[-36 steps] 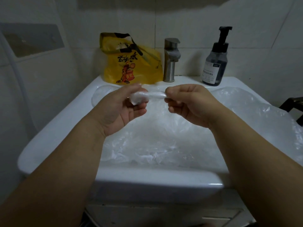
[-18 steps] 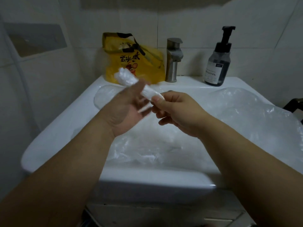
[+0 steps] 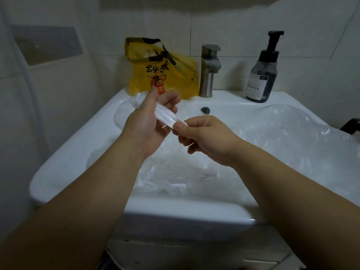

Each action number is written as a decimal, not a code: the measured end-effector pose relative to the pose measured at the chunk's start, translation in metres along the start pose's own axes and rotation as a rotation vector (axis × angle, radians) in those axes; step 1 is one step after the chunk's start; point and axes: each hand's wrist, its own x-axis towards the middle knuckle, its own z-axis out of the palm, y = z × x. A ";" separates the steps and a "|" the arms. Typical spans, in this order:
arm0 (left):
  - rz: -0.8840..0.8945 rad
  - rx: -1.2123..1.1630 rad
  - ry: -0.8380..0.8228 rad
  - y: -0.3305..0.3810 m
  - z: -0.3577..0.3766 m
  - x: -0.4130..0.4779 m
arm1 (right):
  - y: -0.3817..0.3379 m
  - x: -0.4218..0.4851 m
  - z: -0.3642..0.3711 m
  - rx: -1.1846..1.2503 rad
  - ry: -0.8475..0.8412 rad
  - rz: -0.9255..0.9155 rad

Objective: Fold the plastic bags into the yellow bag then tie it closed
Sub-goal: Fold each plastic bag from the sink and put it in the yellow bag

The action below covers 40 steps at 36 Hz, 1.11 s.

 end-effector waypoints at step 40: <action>0.074 0.151 0.218 0.006 -0.015 -0.009 | -0.009 0.001 -0.008 0.045 0.178 0.027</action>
